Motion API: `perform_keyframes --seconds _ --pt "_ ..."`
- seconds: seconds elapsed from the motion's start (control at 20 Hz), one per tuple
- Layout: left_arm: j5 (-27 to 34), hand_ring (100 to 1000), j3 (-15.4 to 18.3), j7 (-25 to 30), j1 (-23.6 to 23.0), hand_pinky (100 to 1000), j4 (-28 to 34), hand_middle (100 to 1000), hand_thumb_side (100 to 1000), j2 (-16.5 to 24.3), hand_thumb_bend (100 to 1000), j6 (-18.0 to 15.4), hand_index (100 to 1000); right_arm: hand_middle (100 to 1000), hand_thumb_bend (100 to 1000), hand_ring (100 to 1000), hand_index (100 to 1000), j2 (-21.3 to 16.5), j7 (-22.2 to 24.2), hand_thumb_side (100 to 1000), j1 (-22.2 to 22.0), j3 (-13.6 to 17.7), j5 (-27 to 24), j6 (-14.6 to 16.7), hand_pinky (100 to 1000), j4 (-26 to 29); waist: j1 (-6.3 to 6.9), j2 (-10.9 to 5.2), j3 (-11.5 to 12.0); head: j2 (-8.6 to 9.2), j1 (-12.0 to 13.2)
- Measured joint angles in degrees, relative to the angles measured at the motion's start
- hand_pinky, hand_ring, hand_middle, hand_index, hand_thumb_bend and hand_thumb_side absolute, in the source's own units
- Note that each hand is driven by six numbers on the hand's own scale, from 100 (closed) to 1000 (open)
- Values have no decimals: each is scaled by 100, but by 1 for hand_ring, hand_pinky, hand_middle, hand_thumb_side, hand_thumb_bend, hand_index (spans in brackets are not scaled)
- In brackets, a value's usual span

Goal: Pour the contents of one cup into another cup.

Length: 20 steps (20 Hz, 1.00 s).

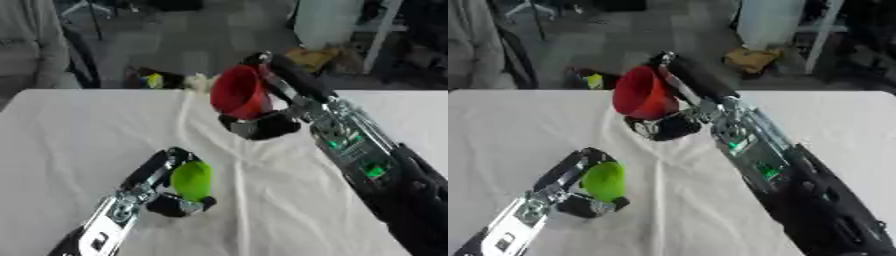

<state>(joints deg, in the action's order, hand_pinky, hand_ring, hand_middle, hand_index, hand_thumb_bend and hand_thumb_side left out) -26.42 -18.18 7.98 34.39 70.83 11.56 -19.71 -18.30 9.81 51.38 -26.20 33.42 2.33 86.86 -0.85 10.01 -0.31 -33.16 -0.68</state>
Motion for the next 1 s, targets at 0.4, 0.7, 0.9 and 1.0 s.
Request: perform_keyframes --seconds 0.4,0.7,0.9,1.0 --pt "-38 107 -1 27 27 100 -14 357 208 -4 280 -27 629 303 100 319 433 65 137 216 8 -69 456 286 539 -55 0 1 11 -2 -3" --pt "-35 105 -3 56 32 100 -13 356 208 -4 280 -43 628 305 100 321 434 96 124 225 8 -70 728 502 542 -181 4 1 32 -2 -25" --pt "-31 104 -4 70 32 100 -13 355 209 -4 281 -36 627 309 100 326 438 98 106 246 8 -71 823 577 548 -231 4 1 33 -3 -25" --pt "-31 104 -30 95 32 100 2 355 210 -4 280 -52 626 311 100 328 428 98 136 252 10 -104 890 650 551 -252 4 1 36 -4 -25"
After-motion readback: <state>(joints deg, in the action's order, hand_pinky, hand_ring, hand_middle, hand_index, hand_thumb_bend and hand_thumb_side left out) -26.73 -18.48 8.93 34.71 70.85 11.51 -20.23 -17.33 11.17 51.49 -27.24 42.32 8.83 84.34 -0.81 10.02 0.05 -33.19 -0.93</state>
